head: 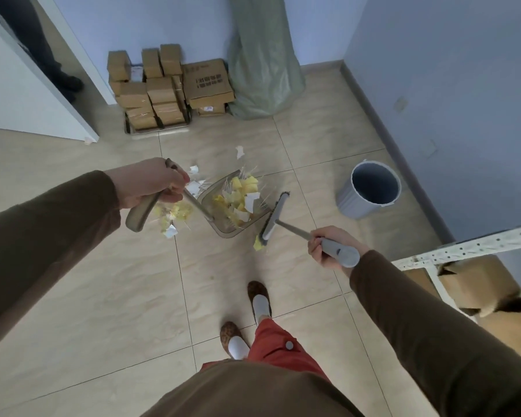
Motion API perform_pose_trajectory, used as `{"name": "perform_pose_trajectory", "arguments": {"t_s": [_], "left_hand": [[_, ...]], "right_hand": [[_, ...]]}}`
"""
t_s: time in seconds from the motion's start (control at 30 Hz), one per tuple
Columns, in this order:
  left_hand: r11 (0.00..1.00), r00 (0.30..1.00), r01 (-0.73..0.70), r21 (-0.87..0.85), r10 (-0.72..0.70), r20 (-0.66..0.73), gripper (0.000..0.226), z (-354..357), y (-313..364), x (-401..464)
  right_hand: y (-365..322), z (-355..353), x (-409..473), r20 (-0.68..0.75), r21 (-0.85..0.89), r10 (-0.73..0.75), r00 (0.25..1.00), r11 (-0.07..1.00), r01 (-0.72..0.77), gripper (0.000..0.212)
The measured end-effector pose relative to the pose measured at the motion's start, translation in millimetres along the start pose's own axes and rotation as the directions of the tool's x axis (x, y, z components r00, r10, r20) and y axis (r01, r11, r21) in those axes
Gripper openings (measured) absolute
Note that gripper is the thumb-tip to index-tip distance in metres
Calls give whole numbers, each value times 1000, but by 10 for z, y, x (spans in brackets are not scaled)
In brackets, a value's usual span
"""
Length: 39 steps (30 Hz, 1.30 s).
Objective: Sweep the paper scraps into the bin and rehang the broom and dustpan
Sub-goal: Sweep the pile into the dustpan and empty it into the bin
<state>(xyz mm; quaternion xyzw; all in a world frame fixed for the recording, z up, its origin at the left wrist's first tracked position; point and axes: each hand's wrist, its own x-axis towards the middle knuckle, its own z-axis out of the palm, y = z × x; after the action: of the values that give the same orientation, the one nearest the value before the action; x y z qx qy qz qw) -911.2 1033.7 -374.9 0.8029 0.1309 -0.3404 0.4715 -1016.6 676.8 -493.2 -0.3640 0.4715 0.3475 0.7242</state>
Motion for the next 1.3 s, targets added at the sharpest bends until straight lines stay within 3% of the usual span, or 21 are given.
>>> {"name": "perform_pose_trajectory", "arguments": {"t_s": [0.4,0.67,0.83,1.0,1.17,1.3], "left_hand": [[976,988,-146,164,134,83,22,253,1118,-30],[962,968,-243,123,233,93,32,593,1842,15],[899,927,-370,236,341,153,22,839,2237,82],[702,841,-540,465,475,259,35,1213,2509,15],[375,715,-654,657,591,374,29,1708,2775,8],[189,647,-685,704,602,468,29,2102,2863,79]], "right_hand": [[110,-262,-106,1,257,-49,999,965,47,11],[23,-684,-235,-57,180,-60,997,981,69,11],[-64,-943,-273,-85,153,-64,994,985,76,12],[-122,-1184,-357,-88,156,-75,993,984,88,10],[-116,-1359,-448,-106,125,-97,990,986,110,11],[-93,-1483,-473,-125,160,-87,988,981,107,12]]}}
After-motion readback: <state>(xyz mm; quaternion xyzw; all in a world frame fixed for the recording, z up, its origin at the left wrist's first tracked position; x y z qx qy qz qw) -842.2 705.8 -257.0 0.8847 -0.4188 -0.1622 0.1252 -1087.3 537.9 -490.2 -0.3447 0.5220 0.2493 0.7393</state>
